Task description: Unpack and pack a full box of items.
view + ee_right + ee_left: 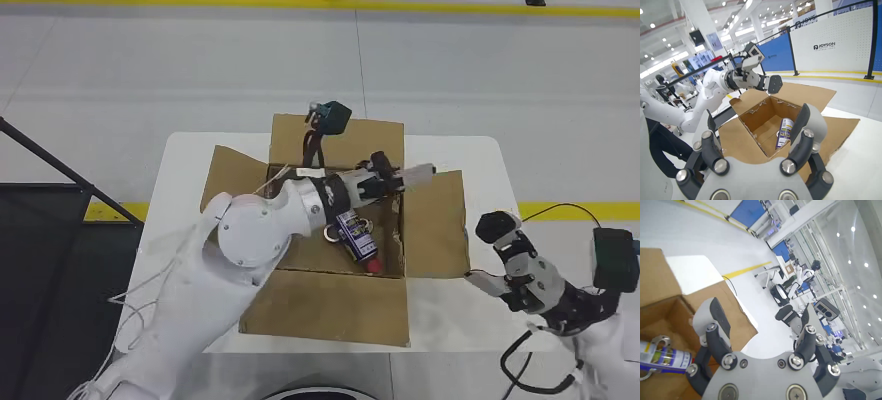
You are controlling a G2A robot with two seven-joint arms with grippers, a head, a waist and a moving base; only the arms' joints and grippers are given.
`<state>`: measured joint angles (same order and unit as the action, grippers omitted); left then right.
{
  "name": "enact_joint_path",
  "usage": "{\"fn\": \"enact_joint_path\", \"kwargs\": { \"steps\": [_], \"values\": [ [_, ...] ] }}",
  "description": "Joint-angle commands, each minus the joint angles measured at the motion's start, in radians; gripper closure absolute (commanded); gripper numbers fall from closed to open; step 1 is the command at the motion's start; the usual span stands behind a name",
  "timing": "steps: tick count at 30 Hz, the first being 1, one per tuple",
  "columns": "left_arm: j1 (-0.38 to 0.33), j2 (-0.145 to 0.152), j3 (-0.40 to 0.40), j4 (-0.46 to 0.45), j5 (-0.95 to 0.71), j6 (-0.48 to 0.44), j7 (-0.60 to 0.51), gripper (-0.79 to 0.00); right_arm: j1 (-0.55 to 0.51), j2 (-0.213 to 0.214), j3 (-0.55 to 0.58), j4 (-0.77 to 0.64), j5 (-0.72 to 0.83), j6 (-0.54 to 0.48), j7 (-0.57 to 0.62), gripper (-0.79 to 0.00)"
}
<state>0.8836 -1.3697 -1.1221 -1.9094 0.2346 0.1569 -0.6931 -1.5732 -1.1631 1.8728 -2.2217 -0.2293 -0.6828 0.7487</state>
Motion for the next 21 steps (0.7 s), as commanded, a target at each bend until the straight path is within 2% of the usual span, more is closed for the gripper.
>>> {"fn": "enact_joint_path", "kwargs": {
  "steps": [1,6,10,15,21],
  "values": [
    [0.073,0.016,-0.111,-0.075,0.013,0.007,-0.007,-0.785,0.054,0.004,-0.067,-0.027,-0.084,0.052,0.036,-0.785],
    [0.247,0.048,-0.358,-0.215,-0.008,-0.010,-0.030,-0.785,0.215,0.009,-0.301,-0.053,-0.350,0.182,0.163,-0.785],
    [0.375,0.060,-0.512,-0.281,-0.066,-0.051,-0.023,-0.785,0.377,0.003,-0.516,0.035,-0.496,0.241,0.261,-0.785],
    [0.534,0.067,-0.642,-0.314,-0.135,-0.144,-0.009,-0.785,0.564,-0.021,-0.732,0.198,-0.620,0.349,0.308,-0.785],
    [0.708,0.066,-0.775,-0.339,-0.236,-0.293,0.093,-0.785,0.742,-0.067,-0.949,0.414,-0.738,0.511,0.328,-0.785]
  ]
}}
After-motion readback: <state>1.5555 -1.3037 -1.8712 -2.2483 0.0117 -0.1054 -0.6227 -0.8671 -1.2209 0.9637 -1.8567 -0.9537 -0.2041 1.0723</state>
